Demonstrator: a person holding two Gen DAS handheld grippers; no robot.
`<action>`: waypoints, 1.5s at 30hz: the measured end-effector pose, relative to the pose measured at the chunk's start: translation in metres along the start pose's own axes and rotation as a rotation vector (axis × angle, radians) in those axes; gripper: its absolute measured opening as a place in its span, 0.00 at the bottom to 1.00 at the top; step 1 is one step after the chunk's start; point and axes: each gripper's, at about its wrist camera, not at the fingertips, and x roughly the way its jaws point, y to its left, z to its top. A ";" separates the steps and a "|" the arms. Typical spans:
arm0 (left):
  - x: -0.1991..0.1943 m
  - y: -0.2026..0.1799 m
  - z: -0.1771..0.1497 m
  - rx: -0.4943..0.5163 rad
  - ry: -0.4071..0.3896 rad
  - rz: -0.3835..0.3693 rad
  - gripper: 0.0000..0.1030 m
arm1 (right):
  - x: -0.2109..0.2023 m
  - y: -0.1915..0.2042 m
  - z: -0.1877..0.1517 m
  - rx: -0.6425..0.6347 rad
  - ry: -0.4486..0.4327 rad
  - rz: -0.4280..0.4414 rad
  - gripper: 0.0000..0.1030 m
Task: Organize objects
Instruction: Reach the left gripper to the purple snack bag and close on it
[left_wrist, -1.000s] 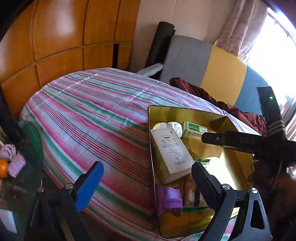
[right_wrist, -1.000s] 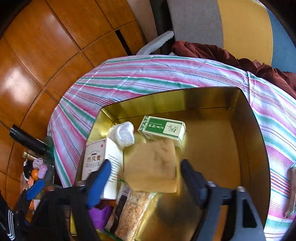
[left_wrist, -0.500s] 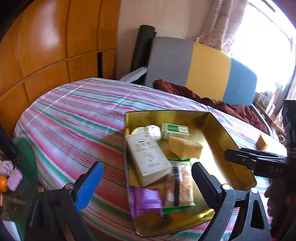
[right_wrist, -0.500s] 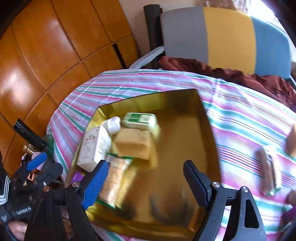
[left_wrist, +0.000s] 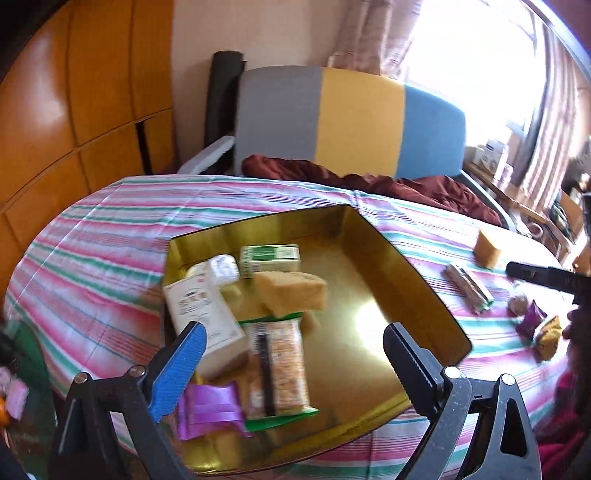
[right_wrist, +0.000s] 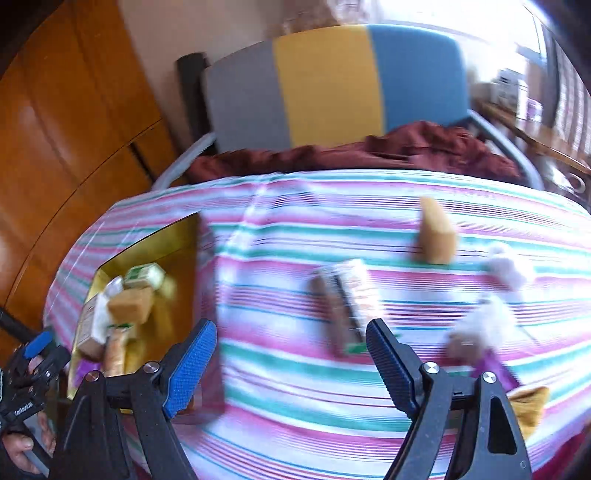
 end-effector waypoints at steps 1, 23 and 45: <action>0.001 -0.006 0.001 0.013 0.001 -0.008 0.94 | -0.004 -0.013 0.002 0.021 -0.006 -0.028 0.82; 0.053 -0.171 0.005 0.293 0.175 -0.359 0.82 | -0.062 -0.238 -0.043 0.768 -0.204 -0.196 0.82; 0.118 -0.359 -0.022 0.574 0.280 -0.613 0.63 | -0.039 -0.240 -0.045 0.779 -0.124 -0.084 0.82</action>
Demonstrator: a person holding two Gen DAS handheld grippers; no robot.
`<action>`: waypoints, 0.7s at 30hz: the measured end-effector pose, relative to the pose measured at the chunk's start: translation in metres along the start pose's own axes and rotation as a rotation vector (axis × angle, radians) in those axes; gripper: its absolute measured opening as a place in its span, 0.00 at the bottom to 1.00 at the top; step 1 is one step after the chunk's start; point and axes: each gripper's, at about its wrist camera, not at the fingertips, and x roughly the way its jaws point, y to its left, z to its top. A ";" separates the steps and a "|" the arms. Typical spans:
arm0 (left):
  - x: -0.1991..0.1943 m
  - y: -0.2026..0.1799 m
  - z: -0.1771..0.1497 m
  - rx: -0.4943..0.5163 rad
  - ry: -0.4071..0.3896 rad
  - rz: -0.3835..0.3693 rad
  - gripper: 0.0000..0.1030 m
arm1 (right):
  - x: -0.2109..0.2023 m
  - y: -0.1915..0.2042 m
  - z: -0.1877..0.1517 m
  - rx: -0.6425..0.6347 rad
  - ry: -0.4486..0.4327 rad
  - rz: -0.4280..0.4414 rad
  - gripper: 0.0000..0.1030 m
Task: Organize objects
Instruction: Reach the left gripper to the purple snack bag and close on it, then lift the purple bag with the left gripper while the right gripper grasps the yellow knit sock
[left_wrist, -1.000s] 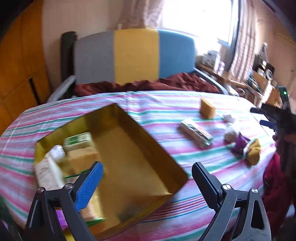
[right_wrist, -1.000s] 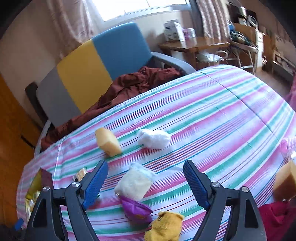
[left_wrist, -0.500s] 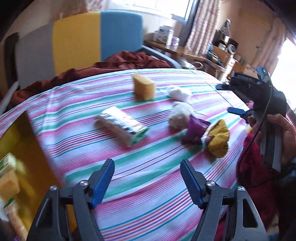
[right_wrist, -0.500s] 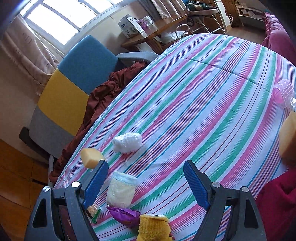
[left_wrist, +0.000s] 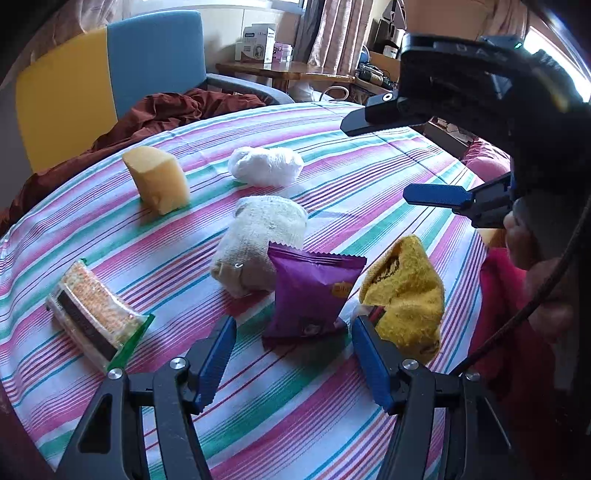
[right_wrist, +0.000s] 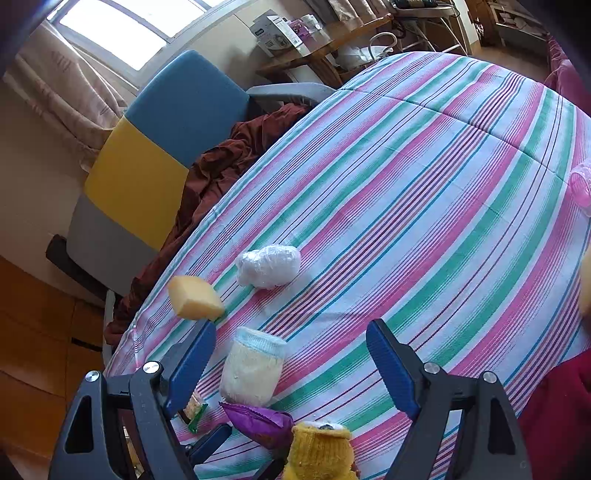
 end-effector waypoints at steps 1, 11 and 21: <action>0.004 0.000 0.002 -0.005 0.004 -0.004 0.63 | 0.001 0.000 0.000 -0.002 0.004 0.001 0.82; -0.004 0.013 -0.009 -0.069 0.004 -0.053 0.35 | 0.010 0.001 -0.001 -0.023 0.049 -0.030 0.82; -0.075 0.063 -0.088 -0.267 0.018 -0.054 0.35 | 0.019 0.004 -0.006 -0.048 0.099 -0.062 0.82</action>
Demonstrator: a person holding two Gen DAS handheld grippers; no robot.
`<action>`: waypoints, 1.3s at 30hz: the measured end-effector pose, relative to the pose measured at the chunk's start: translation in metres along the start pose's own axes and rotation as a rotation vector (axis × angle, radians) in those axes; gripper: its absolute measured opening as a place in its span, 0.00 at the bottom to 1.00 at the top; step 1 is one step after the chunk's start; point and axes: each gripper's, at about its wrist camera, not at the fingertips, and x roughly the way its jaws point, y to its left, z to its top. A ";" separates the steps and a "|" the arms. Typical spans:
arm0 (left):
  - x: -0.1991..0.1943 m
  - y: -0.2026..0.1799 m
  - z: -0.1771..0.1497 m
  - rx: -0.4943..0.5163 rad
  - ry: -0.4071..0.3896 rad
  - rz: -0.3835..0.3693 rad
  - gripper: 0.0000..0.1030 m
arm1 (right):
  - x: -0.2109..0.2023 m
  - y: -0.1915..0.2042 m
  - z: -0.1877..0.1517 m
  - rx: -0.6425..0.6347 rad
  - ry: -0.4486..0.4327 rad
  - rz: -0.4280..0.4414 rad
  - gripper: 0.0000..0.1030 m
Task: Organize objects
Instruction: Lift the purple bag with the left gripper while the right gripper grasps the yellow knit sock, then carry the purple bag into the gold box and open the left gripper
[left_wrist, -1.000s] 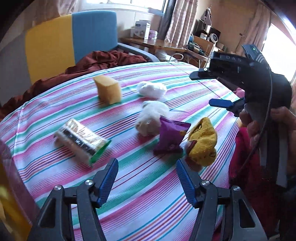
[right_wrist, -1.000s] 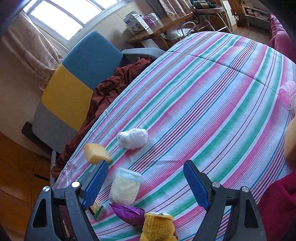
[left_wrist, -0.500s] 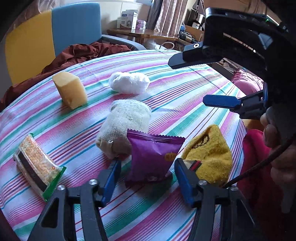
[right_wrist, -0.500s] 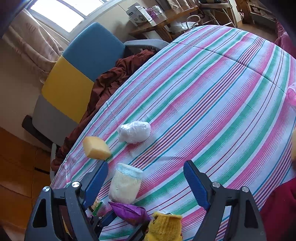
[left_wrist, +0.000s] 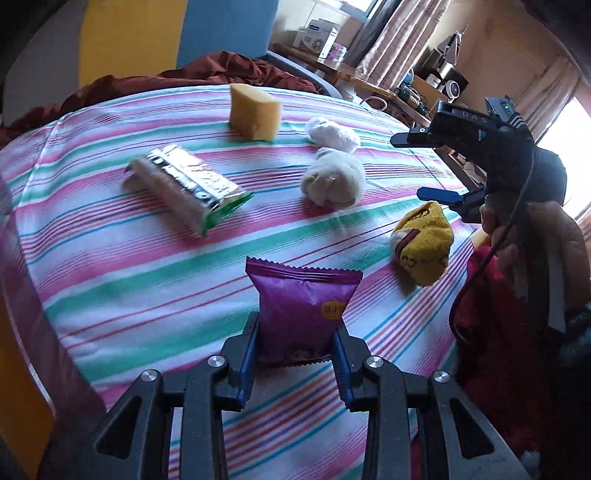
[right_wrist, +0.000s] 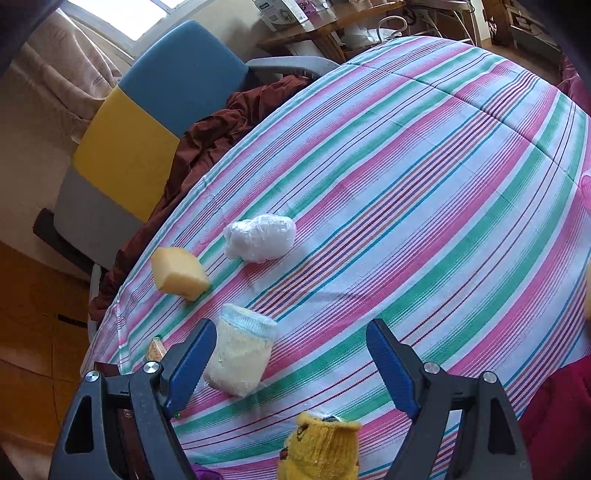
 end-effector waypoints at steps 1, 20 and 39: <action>-0.003 -0.001 -0.004 -0.004 -0.006 0.002 0.35 | 0.002 0.000 -0.001 -0.005 0.015 -0.007 0.82; -0.044 0.006 -0.020 -0.015 -0.115 -0.012 0.35 | 0.002 0.016 -0.054 -0.111 0.200 -0.232 0.77; -0.106 0.053 -0.033 -0.159 -0.246 0.114 0.35 | 0.054 0.146 -0.111 -0.774 0.269 -0.002 0.33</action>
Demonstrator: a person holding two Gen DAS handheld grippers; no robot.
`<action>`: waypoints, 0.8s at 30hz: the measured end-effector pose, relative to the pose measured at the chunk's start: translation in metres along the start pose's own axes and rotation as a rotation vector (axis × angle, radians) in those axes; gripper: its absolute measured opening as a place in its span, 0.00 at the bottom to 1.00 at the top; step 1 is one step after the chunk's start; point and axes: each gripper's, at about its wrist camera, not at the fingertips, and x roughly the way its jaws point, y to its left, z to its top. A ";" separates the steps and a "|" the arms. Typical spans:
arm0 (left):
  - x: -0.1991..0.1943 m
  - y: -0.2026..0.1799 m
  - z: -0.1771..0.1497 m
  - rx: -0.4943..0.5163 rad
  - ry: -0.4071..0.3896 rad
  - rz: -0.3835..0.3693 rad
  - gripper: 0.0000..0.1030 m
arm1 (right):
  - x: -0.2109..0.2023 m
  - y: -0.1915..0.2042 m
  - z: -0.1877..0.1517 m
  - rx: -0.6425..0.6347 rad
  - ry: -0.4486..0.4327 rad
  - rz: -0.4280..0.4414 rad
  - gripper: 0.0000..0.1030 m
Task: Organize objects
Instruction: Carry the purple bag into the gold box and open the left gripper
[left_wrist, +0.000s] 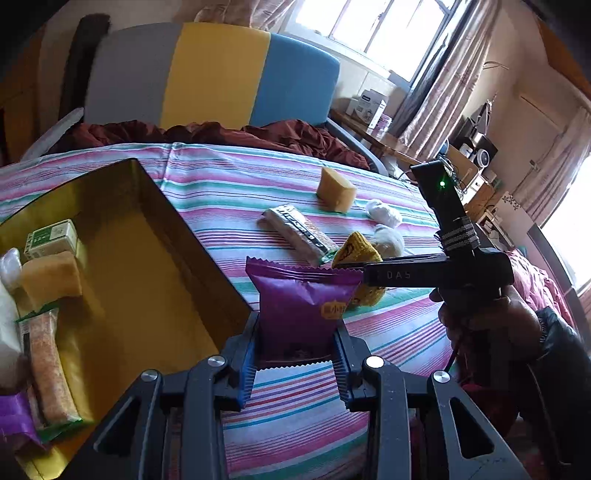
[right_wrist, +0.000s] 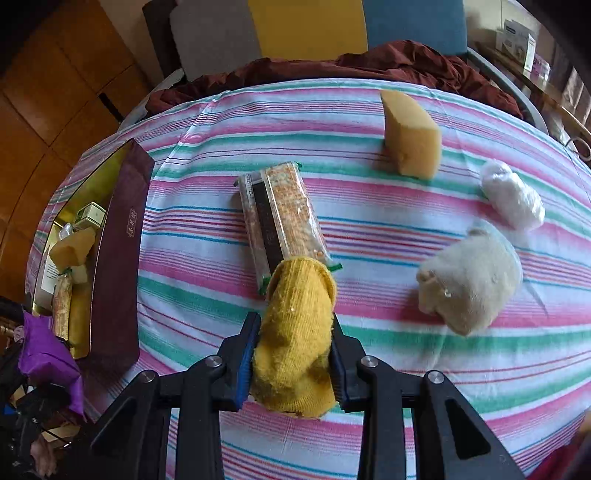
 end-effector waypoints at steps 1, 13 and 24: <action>-0.001 0.004 -0.001 -0.011 -0.002 0.009 0.35 | 0.001 0.000 0.001 -0.009 -0.005 -0.004 0.33; -0.021 0.048 -0.006 -0.129 -0.019 0.110 0.35 | 0.007 0.015 0.000 -0.082 -0.019 -0.060 0.29; -0.048 0.093 0.000 -0.206 -0.079 0.265 0.35 | 0.010 0.030 -0.003 -0.138 0.002 -0.010 0.29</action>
